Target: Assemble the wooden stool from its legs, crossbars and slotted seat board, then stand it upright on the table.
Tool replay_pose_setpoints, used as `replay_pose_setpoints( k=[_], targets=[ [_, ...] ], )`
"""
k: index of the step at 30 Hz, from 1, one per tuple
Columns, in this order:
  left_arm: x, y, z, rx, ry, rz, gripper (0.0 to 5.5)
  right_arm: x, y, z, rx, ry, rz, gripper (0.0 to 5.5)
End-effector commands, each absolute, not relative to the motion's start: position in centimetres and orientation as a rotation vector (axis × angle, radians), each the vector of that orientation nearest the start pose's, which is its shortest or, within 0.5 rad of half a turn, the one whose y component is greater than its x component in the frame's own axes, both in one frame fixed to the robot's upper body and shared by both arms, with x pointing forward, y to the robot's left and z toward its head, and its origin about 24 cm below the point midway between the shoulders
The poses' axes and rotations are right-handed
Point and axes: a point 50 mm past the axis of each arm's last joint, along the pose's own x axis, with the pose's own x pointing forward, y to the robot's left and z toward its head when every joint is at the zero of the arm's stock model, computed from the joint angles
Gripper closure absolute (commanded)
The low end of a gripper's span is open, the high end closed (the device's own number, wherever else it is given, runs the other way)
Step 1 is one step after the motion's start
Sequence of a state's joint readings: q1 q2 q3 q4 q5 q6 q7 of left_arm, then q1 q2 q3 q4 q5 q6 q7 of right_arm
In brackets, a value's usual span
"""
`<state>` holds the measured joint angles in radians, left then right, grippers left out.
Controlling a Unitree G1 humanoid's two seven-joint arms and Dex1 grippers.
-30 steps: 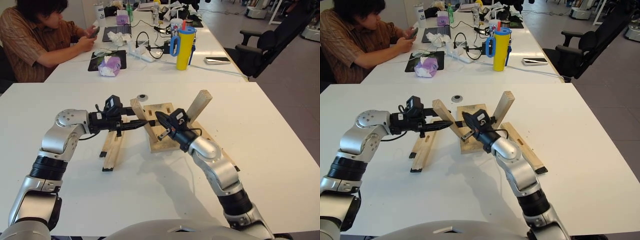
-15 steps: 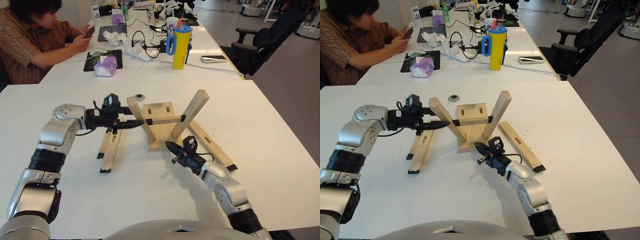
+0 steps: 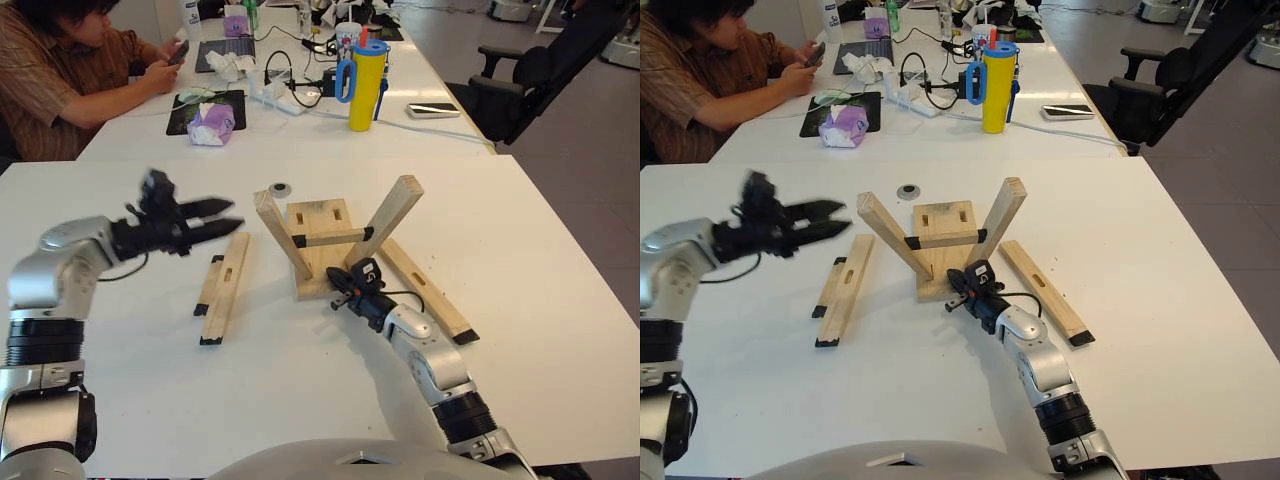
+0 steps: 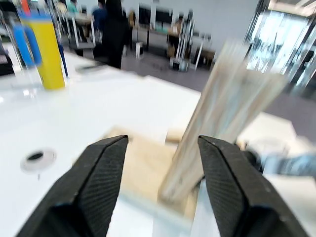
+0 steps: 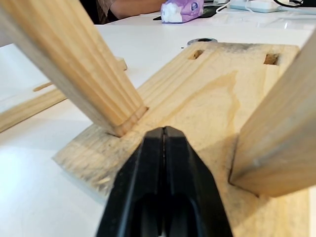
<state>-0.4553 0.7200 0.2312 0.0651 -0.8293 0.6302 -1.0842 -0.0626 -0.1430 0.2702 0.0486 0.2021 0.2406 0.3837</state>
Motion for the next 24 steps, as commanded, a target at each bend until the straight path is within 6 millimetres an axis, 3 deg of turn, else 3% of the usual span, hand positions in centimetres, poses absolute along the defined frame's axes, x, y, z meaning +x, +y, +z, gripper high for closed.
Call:
replay_pose_setpoints(
  k=[1,3,4,7,9,10,11,12,13,16,18,20,22,24],
  targets=[
    [27.2,20.1,31.7,-0.513,-0.605,-1.168,3.54,21.6,-10.2,-3.2,0.017,0.55,0.642,5.5],
    [26.9,18.0,31.9,-0.477,-0.585,-1.163,3.82,21.7,-9.9,-3.2,0.011,0.552,0.667,5.5],
    [27.4,16.5,30.1,-0.447,-0.468,-1.136,3.86,21.7,-9.8,-3.2,0.012,0.551,0.67,5.5],
    [29.4,12.7,19.6,-0.357,0.041,-0.95,3.86,22.1,-9.7,-3.0,0.007,0.553,0.672,5.5],
    [28.4,11.2,10.9,-0.13,0.403,-0.845,3.86,22.3,-9.5,-3.2,-0.006,0.566,0.681,5.5],
    [27.5,11.3,8.0,-0.058,0.505,-0.813,3.86,22.4,-9.5,-3.3,-0.018,0.575,0.689,5.5],
    [27.2,11.7,6.5,-0.019,0.537,-0.761,3.86,22.4,-9.4,-3.4,-0.032,0.584,0.697,5.5],
    [27.6,12.1,6.4,0.022,0.51,-0.721,3.86,22.5,-9.4,-3.4,-0.042,0.589,0.703,5.5],
    [28.5,12.3,7.9,0.024,0.408,-0.691,3.86,22.5,-9.5,-3.4,-0.047,0.594,0.705,5.5],
    [31.2,12.2,17.1,-0.045,-0.07,-0.66,3.86,22.5,-9.5,-3.6,-0.039,0.599,0.698,5.5],
    [30.6,12.2,22.7,-0.151,-0.329,-0.694,3.86,22.5,-9.5,-3.7,-0.042,0.601,0.701,5.5],
    [29.2,12.7,27.0,-0.295,-0.531,-0.737,3.86,22.5,-9.5,-3.7,-0.04,0.6,0.703,5.5],
    [28.4,13.3,28.9,-0.37,-0.613,-0.752,3.86,22.6,-9.5,-3.7,-0.036,0.598,0.699,5.5],
    [28.6,13.4,27.8,-0.334,-0.541,-0.73,3.86,22.7,-9.5,-3.7,-0.035,0.594,0.694,5.5]
  ],
)
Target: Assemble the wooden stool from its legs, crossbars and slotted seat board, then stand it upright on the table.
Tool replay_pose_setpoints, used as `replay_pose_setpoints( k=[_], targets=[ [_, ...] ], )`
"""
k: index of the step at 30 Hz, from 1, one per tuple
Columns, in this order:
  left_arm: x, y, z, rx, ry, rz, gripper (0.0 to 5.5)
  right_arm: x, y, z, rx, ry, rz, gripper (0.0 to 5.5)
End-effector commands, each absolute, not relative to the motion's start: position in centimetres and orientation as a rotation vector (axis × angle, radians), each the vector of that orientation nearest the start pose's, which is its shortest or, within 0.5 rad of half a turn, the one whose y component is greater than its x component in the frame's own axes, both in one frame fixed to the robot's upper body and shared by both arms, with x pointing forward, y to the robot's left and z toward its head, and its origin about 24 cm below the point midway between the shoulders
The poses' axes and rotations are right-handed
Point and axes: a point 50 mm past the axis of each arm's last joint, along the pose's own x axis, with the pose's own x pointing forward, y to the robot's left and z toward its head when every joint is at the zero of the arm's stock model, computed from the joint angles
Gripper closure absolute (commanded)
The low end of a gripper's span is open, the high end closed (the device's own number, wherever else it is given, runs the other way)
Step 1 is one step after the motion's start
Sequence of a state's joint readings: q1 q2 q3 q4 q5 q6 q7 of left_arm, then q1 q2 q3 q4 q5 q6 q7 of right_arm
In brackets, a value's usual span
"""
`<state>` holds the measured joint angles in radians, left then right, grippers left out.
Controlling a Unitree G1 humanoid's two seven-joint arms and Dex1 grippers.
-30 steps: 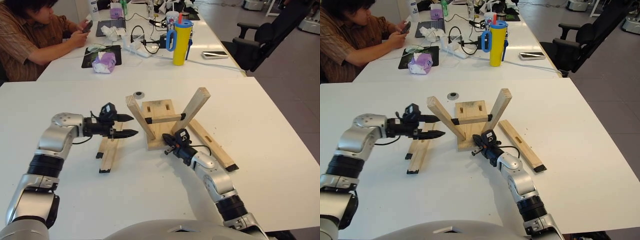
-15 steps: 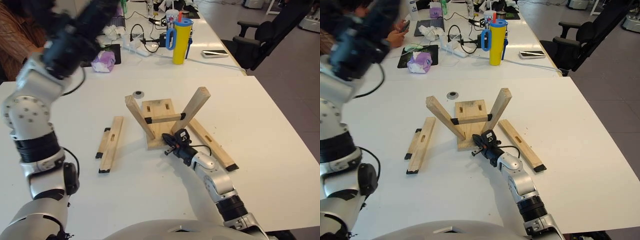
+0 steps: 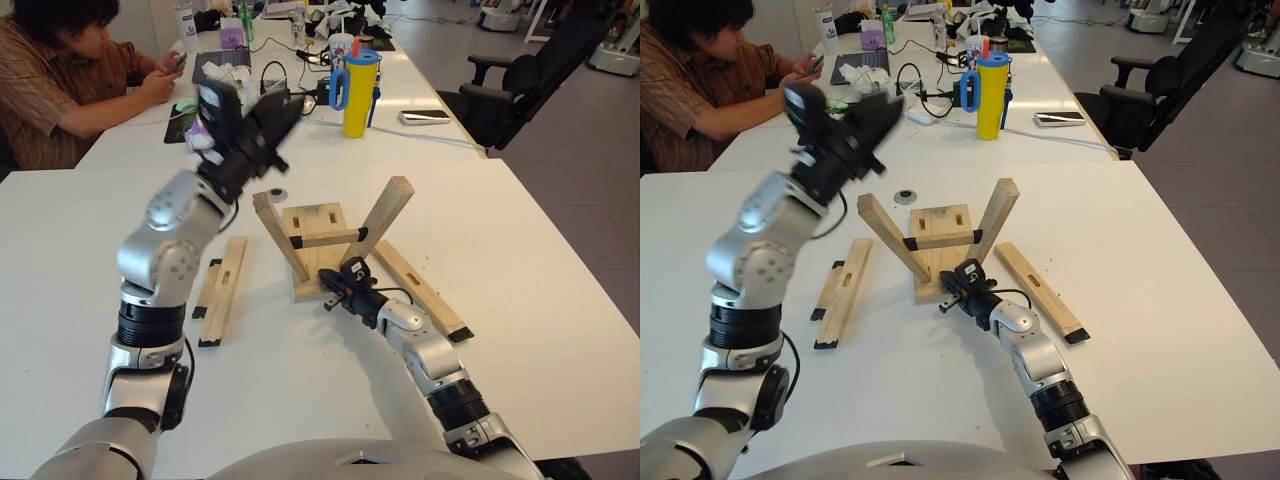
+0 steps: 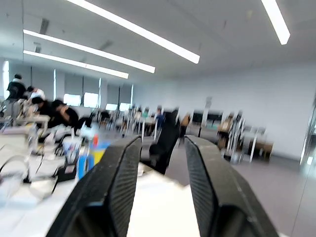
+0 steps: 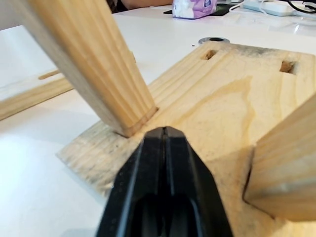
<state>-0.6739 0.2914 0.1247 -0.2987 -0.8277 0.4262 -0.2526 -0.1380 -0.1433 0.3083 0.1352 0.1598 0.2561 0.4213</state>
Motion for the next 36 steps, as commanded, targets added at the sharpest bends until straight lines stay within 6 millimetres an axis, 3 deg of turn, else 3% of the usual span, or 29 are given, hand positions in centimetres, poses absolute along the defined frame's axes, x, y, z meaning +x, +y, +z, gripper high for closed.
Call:
replay_pose_setpoints(
  k=[1,2,5,6,7,9,10,11,12,14,16,19,22,24,26,29,31,33,36],
  targets=[
    [29.5,13.2,25.5,-0.273,-0.415,-0.687,3.86,22.8,-9.5,-3.7,-0.034,0.593,0.691,5.5],
    [30.0,13.1,23.9,-0.231,-0.326,-0.657,3.86,22.9,-9.5,-3.7,-0.034,0.592,0.689,5.5],
    [29.6,12.3,11.7,0.064,0.225,-0.625,3.86,23.2,-9.4,-3.6,-0.038,0.587,0.693,5.5],
    [29.0,12.5,9.3,0.124,0.32,-0.621,3.86,23.4,-9.4,-3.5,-0.04,0.584,0.693,5.5],
    [29.1,12.6,8.9,0.15,0.326,-0.605,3.86,23.6,-9.5,-3.4,-0.043,0.579,0.69,5.5],
    [30.0,12.7,10.2,0.177,0.234,-0.575,3.86,23.8,-9.6,-3.3,-0.045,0.565,0.684,5.5],
    [30.6,12.8,12.1,0.16,0.125,-0.552,3.86,24.0,-9.5,-2.9,-0.041,0.536,0.687,5.5],
    [31.1,12.9,14.3,0.121,0.005,-0.526,3.86,24.2,-9.3,-2.4,-0.028,0.488,0.689,5.5],
    [31.2,12.9,17.7,0.039,-0.169,-0.522,3.86,24.7,-9.1,-0.9,0.033,0.385,0.691,5.5],
    [29.8,12.6,22.7,-0.087,-0.413,-0.617,3.86,24.7,-9.2,2.2,0.125,0.208,0.731,5.5],
    [28.4,12.4,24.7,-0.223,-0.477,-0.76,3.86,23.8,-9.6,4.0,0.162,0.142,0.813,5.5],
    [26.5,12.1,25.7,-0.392,-0.448,-1.01,3.86,21.8,-11.3,5.4,0.195,0.163,0.94,5.5],
    [25.5,11.3,24.7,-0.422,-0.315,-1.18,3.86,19.7,-14.1,5.7,0.195,0.292,1.04,5.5],
    [24.9,10.7,23.1,-0.384,-0.196,-1.261,3.86,19.8,-16.9,5.7,0.108,0.387,1.034,5.5],
    [24.1,9.9,20.7,-0.32,-0.049,-1.342,3.86,21.7,-20.5,6.5,-0.008,0.424,0.953,5.5],
    [23.5,9.3,17.5,-0.201,0.138,-1.414,3.86,25.6,-23.1,8.8,-0.095,0.33,0.823,5.5],
    [23.5,9.3,15.2,-0.093,0.252,-1.417,3.86,28.5,-23.5,10.3,-0.154,0.23,0.735,5.5],
    [23.7,9.4,13.2,-0.04,0.333,-1.39,3.86,30.6,-22.2,11.6,-0.162,0.124,0.725,5.5],
    [23.6,9.1,11.0,0.013,0.417,-1.37,3.86,31.8,-19.6,12.3,-0.153,0.052,0.801,5.5]
  ],
)
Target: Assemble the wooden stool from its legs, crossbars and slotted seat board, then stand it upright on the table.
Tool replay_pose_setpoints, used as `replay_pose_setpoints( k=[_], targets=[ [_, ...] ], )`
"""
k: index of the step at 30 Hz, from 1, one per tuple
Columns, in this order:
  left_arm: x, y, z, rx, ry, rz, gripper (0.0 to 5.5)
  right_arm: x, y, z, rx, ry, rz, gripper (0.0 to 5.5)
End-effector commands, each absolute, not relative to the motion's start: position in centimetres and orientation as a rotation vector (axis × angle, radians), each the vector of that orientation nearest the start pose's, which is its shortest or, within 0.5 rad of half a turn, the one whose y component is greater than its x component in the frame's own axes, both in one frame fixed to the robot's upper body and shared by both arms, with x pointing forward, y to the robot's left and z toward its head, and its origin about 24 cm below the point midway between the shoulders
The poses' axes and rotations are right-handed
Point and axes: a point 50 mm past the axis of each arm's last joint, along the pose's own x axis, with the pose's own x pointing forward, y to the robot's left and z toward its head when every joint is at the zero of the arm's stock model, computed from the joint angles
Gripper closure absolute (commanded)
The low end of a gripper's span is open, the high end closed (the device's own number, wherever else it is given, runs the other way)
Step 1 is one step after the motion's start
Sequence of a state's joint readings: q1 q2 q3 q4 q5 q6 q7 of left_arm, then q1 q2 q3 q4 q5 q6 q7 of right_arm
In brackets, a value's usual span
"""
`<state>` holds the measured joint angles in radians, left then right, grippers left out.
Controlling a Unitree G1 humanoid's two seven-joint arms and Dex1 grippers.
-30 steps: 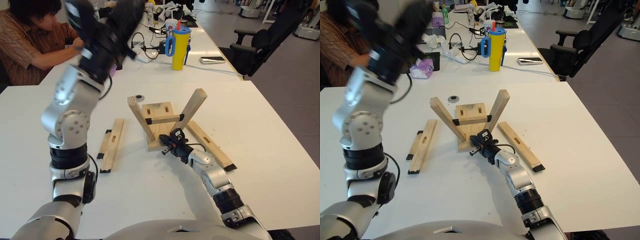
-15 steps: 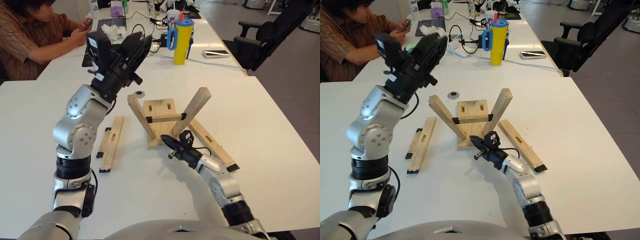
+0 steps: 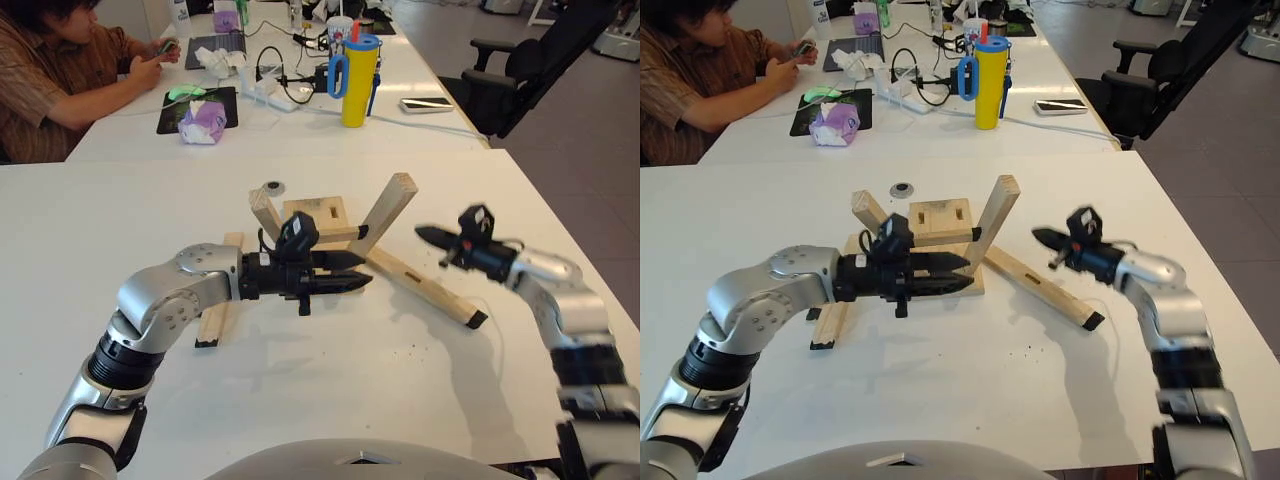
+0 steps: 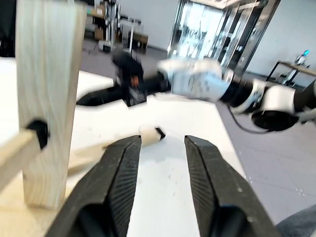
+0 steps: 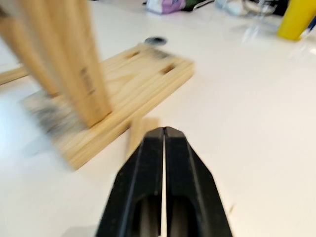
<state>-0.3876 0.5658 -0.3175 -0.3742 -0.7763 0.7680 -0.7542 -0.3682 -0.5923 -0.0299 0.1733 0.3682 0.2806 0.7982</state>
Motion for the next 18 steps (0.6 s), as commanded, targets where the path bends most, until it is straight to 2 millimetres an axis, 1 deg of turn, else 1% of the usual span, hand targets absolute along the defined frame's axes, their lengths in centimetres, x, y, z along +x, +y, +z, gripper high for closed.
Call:
replay_pose_setpoints(
  k=[1,3,5,7,10,12,15,18],
  targets=[
    [23.5,8.9,10.3,0.025,0.447,-1.368,3.86,31.8,-19.0,12.3,-0.155,0.046,0.823,5.5],
    [23.1,8.6,8.7,0.055,0.517,-1.346,3.86,31.6,-17.6,12.2,-0.153,0.038,0.901,5.5],
    [22.4,8.2,6.9,0.093,0.598,-1.336,3.86,30.9,-16.0,12.3,-0.147,0.022,1.005,5.5],
    [21.8,7.8,5.6,0.094,0.652,-1.314,3.86,29.9,-14.8,12.3,-0.136,0.032,1.105,5.5],
    [21.5,6.9,4.4,0.066,0.69,-1.235,3.86,28.8,-13.5,12.3,-0.122,0.05,1.197,5.5],
    [21.3,6.4,3.5,0.084,0.716,-1.169,3.86,28.1,-12.0,12.5,-0.111,0.05,1.255,5.5],
    [21.3,6.4,2.3,0.107,0.748,-1.086,3.86,27.0,-9.7,12.5,-0.087,0.049,1.334,5.5],
    [20.9,7.0,1.6,0.121,0.778,-1.041,3.86,25.3,-7.6,12.4,-0.062,0.071,1.419,5.5]
  ],
)
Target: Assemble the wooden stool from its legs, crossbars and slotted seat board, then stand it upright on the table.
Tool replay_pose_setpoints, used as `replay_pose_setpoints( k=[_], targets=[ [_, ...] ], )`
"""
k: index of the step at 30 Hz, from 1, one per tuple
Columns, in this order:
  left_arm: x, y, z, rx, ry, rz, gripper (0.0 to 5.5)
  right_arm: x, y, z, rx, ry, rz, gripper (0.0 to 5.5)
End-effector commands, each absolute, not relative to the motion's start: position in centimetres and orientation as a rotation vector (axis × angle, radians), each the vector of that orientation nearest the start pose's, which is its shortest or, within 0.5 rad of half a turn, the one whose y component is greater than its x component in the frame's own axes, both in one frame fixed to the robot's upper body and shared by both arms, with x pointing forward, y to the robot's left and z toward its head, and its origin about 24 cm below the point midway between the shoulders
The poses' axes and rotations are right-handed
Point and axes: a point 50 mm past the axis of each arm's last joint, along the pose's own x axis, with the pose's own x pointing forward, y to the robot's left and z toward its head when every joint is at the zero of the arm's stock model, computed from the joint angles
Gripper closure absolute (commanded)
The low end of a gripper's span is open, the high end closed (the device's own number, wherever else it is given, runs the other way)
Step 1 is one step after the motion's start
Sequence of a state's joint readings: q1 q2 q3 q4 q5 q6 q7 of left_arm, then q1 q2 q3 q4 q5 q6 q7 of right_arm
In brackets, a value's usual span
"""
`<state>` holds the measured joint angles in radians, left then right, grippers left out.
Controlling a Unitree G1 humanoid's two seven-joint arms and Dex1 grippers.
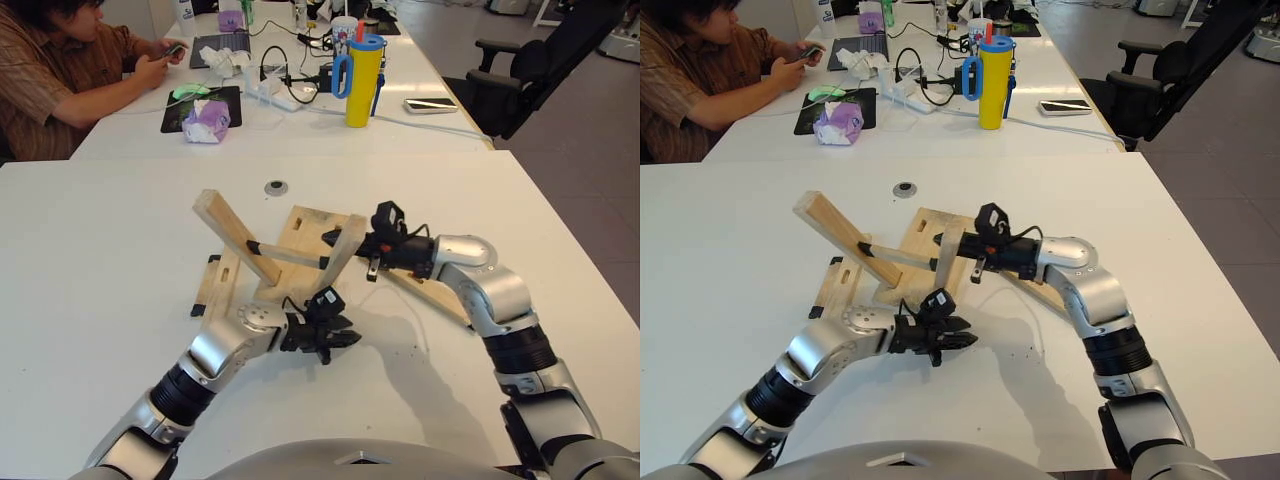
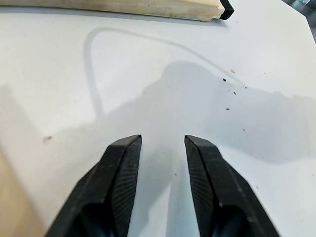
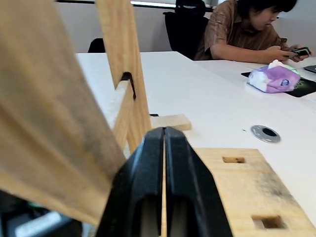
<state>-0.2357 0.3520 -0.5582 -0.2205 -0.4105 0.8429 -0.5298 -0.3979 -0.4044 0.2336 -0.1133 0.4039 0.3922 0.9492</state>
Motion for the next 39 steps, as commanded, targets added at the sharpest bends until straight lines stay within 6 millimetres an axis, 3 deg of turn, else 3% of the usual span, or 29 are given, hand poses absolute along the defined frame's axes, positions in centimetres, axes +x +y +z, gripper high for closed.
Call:
replay_pose_setpoints(
  k=[1,7,13,19,22,26,31,39],
  targets=[
    [20.8,7.2,1.4,0.134,0.786,-1.028,3.86,24.8,-7.2,12.4,-0.056,0.083,1.439,5.5],
    [21.0,9.8,1.9,0.208,0.791,-0.962,3.86,23.2,-6.7,12.1,-0.035,0.165,1.474,5.5],
    [21.9,12.8,4.3,0.338,0.752,-0.905,3.86,24.8,-7.8,11.3,-0.073,0.206,1.337,5.5],
    [22.1,14.2,6.7,0.45,0.724,-0.96,3.86,24.8,-8.2,10.9,-0.074,0.215,1.317,5.5],
    [21.7,14.2,7.1,0.459,0.737,-1.015,3.86,26.6,-9.8,10.5,-0.118,0.219,1.22,5.5],
    [20.8,14.7,6.2,0.47,0.795,-1.054,3.86,30.5,-11.9,9.6,-0.245,0.195,1.004,5.5],
    [21.2,14.7,6.1,0.477,0.794,-1.059,3.86,33.8,-11.5,6.8,-0.341,0.198,0.897,5.5],
    [20.8,14.6,5.1,0.462,0.818,-1.065,3.86,36.2,-11.0,5.7,-0.422,0.205,0.856,5.5]
  ],
)
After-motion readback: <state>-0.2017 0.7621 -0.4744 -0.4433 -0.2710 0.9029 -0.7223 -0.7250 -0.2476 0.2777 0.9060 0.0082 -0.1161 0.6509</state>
